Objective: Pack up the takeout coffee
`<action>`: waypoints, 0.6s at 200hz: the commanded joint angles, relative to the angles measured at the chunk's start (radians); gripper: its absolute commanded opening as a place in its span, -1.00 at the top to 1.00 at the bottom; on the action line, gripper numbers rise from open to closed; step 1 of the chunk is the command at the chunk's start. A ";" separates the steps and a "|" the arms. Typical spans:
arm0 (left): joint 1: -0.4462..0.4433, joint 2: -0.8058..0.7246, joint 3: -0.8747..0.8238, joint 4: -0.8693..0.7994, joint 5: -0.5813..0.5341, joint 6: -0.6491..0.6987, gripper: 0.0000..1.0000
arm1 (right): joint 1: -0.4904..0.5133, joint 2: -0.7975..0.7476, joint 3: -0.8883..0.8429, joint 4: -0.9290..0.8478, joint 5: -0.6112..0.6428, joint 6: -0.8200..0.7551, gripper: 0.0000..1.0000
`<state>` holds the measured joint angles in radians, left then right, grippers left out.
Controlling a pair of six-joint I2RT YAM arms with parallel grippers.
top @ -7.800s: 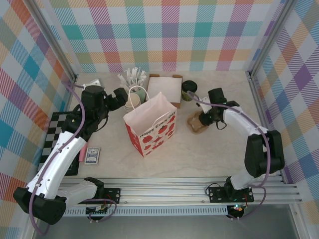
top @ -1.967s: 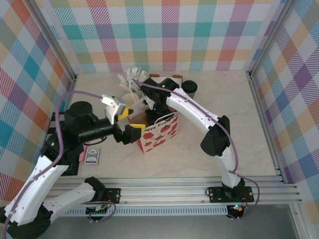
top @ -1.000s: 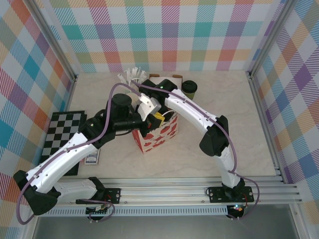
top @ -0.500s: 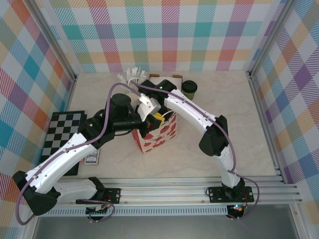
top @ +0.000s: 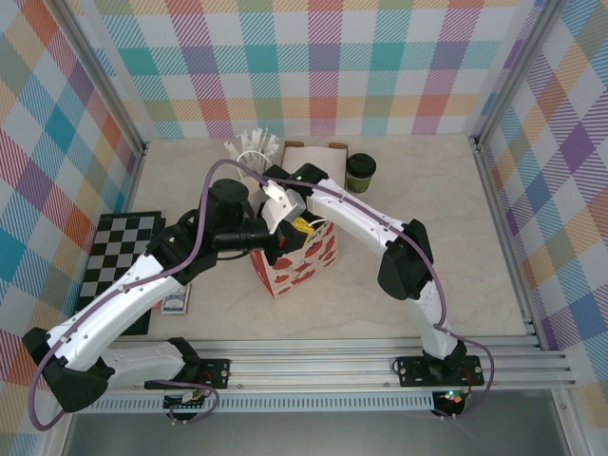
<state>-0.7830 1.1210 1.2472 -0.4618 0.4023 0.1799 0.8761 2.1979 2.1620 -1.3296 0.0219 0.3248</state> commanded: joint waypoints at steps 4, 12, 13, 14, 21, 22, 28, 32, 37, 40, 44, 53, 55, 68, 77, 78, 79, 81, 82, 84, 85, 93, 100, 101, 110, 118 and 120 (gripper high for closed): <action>-0.007 -0.082 -0.001 0.016 -0.128 -0.001 -0.34 | 0.012 -0.048 -0.026 0.049 0.017 -0.017 0.67; -0.004 -0.106 -0.016 0.032 -0.218 -0.014 -0.63 | 0.014 -0.050 -0.027 0.054 0.016 -0.022 0.67; -0.003 -0.109 -0.019 0.033 -0.228 -0.016 -0.66 | 0.014 -0.050 -0.027 0.054 0.017 -0.023 0.67; -0.002 -0.113 -0.021 0.035 -0.237 -0.018 -0.69 | 0.014 -0.050 -0.027 0.055 0.017 -0.024 0.67; 0.005 -0.134 -0.032 0.049 -0.303 -0.031 -0.78 | 0.016 -0.050 -0.027 0.055 0.016 -0.027 0.67; 0.007 -0.139 -0.035 0.050 -0.310 -0.033 -0.79 | 0.016 -0.050 -0.027 0.055 0.016 -0.027 0.67; 0.018 -0.157 -0.043 0.064 -0.358 -0.048 -0.86 | 0.016 -0.051 -0.026 0.055 0.016 -0.029 0.67; 0.026 -0.171 -0.049 0.073 -0.382 -0.062 -0.88 | 0.015 -0.052 -0.027 0.056 0.013 -0.030 0.67; 0.042 -0.185 -0.056 0.085 -0.408 -0.081 -0.93 | 0.017 -0.052 -0.028 0.056 0.012 -0.030 0.67; 0.052 -0.194 -0.060 0.091 -0.420 -0.093 -0.95 | 0.016 -0.053 -0.030 0.057 0.012 -0.030 0.67; 0.065 -0.207 -0.066 0.101 -0.433 -0.110 -0.96 | 0.017 -0.054 -0.032 0.059 0.011 -0.030 0.67; 0.102 -0.231 -0.084 0.129 -0.473 -0.156 -1.00 | 0.016 -0.058 -0.038 0.066 0.008 -0.030 0.67; 0.109 -0.235 -0.087 0.137 -0.480 -0.169 -1.00 | 0.017 -0.058 -0.040 0.067 0.008 -0.030 0.67; 0.168 -0.248 -0.105 0.158 -0.554 -0.254 -1.00 | 0.017 -0.064 -0.050 0.076 0.001 -0.033 0.67; 0.227 -0.240 -0.106 0.143 -0.583 -0.320 -1.00 | 0.018 -0.068 -0.057 0.084 -0.003 -0.035 0.67; 0.234 -0.237 -0.105 0.140 -0.585 -0.327 -1.00 | 0.017 -0.069 -0.058 0.086 -0.003 -0.035 0.67; 0.241 -0.235 -0.105 0.138 -0.587 -0.337 -1.00 | 0.017 -0.069 -0.058 0.086 -0.003 -0.035 0.67; 0.255 -0.231 -0.104 0.130 -0.591 -0.354 -1.00 | 0.017 -0.070 -0.060 0.087 -0.004 -0.036 0.67; 0.262 -0.229 -0.103 0.125 -0.593 -0.362 -1.00 | 0.017 -0.071 -0.060 0.088 -0.005 -0.036 0.67; 0.281 -0.223 -0.101 0.116 -0.594 -0.382 -1.00 | 0.017 -0.071 -0.061 0.090 -0.005 -0.035 0.67; 0.290 -0.220 -0.100 0.113 -0.594 -0.391 -1.00 | 0.017 -0.072 -0.062 0.090 -0.005 -0.036 0.67; 0.357 -0.197 -0.090 0.073 -0.591 -0.465 -1.00 | 0.017 -0.073 -0.065 0.093 -0.007 -0.036 0.67; 0.410 -0.175 -0.086 0.047 -0.570 -0.518 -1.00 | 0.017 -0.074 -0.066 0.092 -0.010 -0.035 0.67; 0.417 -0.173 -0.085 0.044 -0.566 -0.524 -1.00 | 0.018 -0.075 -0.066 0.093 -0.010 -0.035 0.67; 0.476 -0.144 -0.082 0.036 -0.502 -0.565 -1.00 | 0.017 -0.077 -0.068 0.093 -0.011 -0.034 0.67; 0.512 -0.126 -0.083 0.044 -0.433 -0.592 -1.00 | 0.017 -0.079 -0.072 0.092 -0.010 -0.033 0.67; 0.520 -0.119 -0.084 0.047 -0.418 -0.598 -1.00 | 0.017 -0.079 -0.072 0.093 -0.011 -0.033 0.67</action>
<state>-0.3664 0.9363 1.1629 -0.3782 -0.1032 -0.2249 0.8856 2.1670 2.1033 -1.2469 0.0261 0.3012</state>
